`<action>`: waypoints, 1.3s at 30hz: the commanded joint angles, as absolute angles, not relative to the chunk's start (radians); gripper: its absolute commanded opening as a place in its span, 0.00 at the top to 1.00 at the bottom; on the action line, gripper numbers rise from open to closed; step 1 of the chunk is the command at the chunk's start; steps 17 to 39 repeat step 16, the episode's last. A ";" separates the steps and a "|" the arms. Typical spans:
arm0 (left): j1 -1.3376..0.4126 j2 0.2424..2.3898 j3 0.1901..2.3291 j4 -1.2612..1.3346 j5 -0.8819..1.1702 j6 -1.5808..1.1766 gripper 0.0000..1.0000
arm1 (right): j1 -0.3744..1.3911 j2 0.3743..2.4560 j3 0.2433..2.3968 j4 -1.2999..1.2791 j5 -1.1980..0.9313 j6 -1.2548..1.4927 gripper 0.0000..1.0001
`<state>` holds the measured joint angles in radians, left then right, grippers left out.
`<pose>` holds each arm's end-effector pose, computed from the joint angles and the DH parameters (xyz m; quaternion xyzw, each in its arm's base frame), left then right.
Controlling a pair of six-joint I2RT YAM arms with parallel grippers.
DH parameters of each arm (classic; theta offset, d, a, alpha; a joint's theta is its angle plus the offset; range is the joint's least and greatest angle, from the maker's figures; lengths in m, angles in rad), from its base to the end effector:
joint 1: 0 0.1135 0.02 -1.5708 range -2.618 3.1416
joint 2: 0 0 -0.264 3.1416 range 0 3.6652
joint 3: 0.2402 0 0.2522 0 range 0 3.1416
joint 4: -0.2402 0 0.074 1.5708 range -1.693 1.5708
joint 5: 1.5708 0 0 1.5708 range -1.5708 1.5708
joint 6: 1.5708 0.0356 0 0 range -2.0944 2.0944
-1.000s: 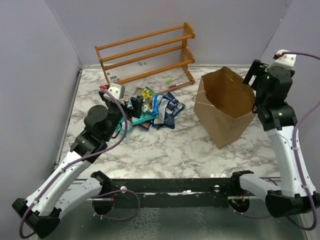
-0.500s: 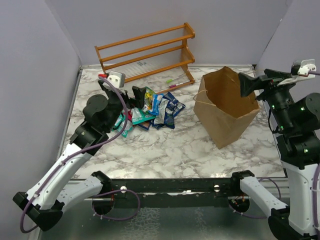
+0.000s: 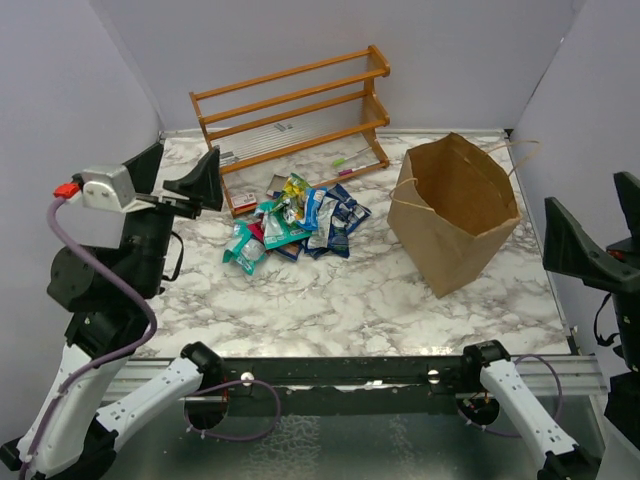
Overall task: Take the snacks out of the paper bag
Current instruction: Reset both arms
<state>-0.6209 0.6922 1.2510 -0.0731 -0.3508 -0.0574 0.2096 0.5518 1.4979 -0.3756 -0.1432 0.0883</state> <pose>0.0784 -0.0410 0.5129 -0.0022 0.5299 -0.1956 0.8252 -0.0189 0.0012 0.5447 -0.0916 0.4736 0.1638 0.8605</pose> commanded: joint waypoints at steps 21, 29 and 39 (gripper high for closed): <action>-0.614 0.624 1.220 -0.068 -0.409 -0.033 0.01 | 0.215 0.580 1.469 -0.378 0.042 0.124 0.01; -0.614 0.624 1.220 -0.068 -0.409 -0.033 0.01 | 0.215 0.580 1.469 -0.378 0.042 0.124 0.01; -0.614 0.624 1.220 -0.068 -0.409 -0.033 0.01 | 0.215 0.580 1.469 -0.378 0.042 0.124 0.01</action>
